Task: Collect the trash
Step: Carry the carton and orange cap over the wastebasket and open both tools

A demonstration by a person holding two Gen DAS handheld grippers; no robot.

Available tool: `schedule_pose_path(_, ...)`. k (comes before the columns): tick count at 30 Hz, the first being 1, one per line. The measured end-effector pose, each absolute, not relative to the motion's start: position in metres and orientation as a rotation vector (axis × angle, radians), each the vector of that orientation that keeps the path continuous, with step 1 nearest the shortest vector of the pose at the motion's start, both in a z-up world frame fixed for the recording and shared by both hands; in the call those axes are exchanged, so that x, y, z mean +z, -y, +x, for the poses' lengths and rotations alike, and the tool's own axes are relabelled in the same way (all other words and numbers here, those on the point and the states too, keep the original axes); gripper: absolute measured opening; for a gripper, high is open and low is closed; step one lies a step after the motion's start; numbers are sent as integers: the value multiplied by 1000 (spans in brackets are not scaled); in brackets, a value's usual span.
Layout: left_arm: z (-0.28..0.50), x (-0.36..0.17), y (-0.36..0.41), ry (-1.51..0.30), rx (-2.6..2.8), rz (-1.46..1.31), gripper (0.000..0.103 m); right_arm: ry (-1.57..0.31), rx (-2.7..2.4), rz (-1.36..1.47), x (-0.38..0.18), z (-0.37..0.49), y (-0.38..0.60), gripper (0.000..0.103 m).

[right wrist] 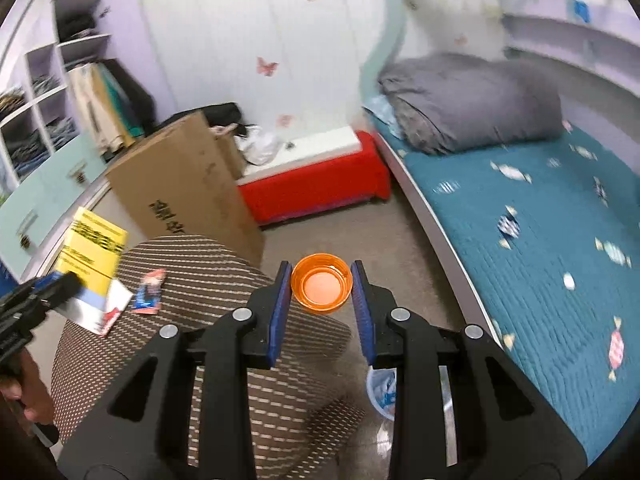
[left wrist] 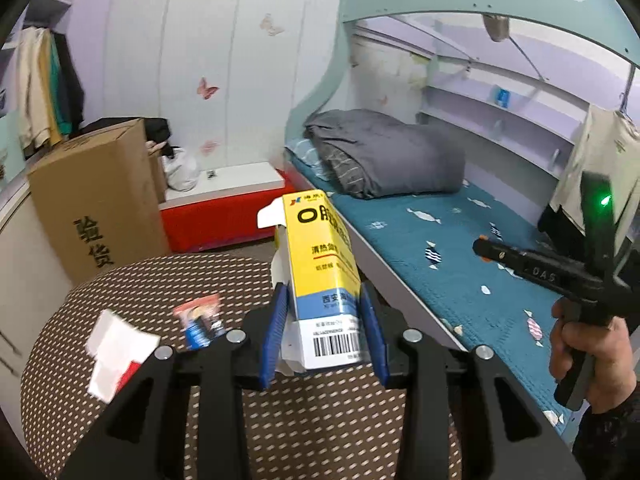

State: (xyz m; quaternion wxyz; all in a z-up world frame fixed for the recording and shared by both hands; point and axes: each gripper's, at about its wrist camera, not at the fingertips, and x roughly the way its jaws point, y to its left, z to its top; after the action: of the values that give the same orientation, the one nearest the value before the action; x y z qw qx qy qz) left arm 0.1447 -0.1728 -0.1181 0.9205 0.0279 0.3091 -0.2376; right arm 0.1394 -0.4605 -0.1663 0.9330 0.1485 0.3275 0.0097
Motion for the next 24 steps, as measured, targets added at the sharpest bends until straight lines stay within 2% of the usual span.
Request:
schedule_pose_path(6,156,-126,221,-664,-544,100,36,-799,-59,432,-234,155,511,29)
schedule_pose_path(17,188,-164,298,-768,-618,196,36,-966,-86,580,-344,194,548,30)
schedule_pose_path(18,191,-169,306,-778,-623,207,36,-976,-86,605,-353,197,553,34)
schedule_pose_path(19,194,-173,313,-787,-629,216,36,-986,-94,623,-361,199,557,58)
schedule_pose_path(20,199,-180,324,-807,-641,227,36,-990,-105,640,-367,199,562,67)
schedule_pose_path(22,204,-189,336,-832,-651,241,36,-988,-119,665,-374,198,570,70)
schedule_pose_path(24,212,-203,353,-872,-665,260,36,-979,-144,689,-375,193,580,79)
